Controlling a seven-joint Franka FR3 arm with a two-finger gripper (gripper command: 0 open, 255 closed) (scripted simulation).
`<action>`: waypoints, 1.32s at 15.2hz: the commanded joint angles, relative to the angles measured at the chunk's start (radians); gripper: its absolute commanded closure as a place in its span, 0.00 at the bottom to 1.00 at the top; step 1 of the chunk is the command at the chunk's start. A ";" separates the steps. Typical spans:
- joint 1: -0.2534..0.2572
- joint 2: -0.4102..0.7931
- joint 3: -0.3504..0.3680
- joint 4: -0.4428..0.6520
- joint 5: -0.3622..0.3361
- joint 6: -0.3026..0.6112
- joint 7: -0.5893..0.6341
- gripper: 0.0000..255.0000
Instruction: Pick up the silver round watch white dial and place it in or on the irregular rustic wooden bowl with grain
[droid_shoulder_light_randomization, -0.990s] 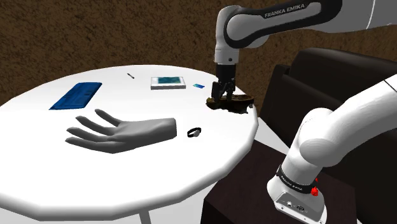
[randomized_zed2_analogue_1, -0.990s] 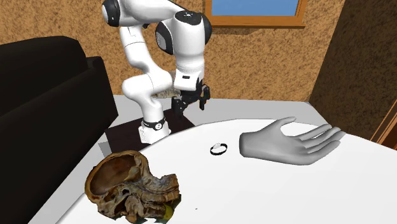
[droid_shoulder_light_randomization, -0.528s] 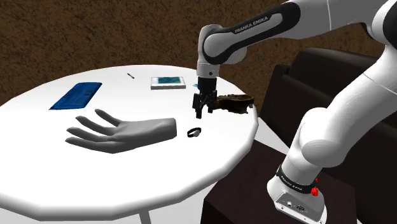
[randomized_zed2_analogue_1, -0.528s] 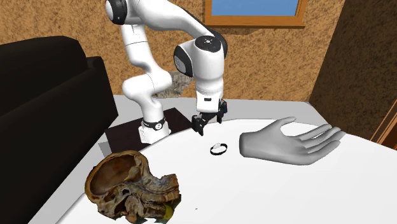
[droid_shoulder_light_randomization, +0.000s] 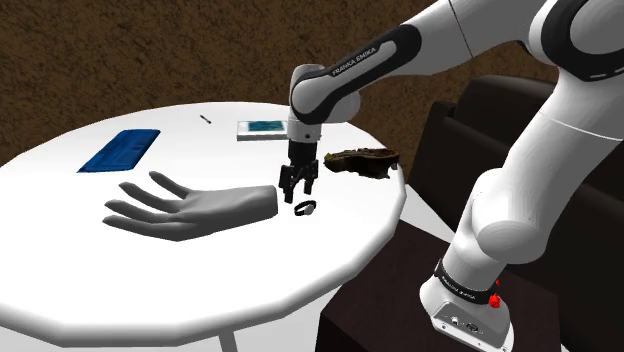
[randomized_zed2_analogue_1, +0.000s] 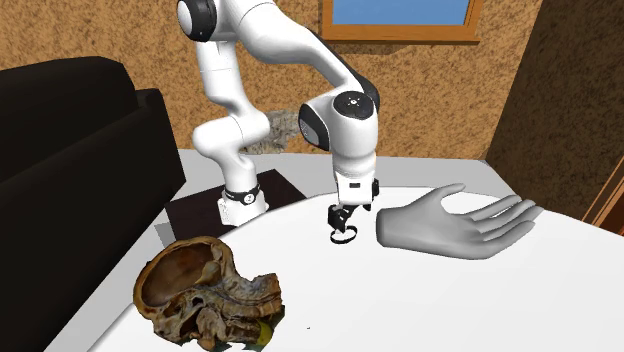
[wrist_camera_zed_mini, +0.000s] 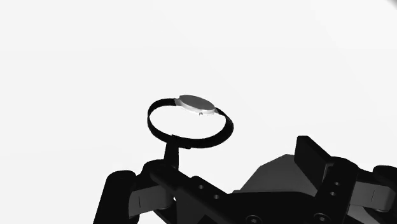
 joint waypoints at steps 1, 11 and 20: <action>0.004 0.014 0.003 -0.016 0.008 0.031 -0.006 0.00; 0.011 0.038 0.010 -0.041 0.021 0.081 -0.013 0.00; 0.011 0.039 0.010 -0.040 0.021 0.081 -0.012 1.00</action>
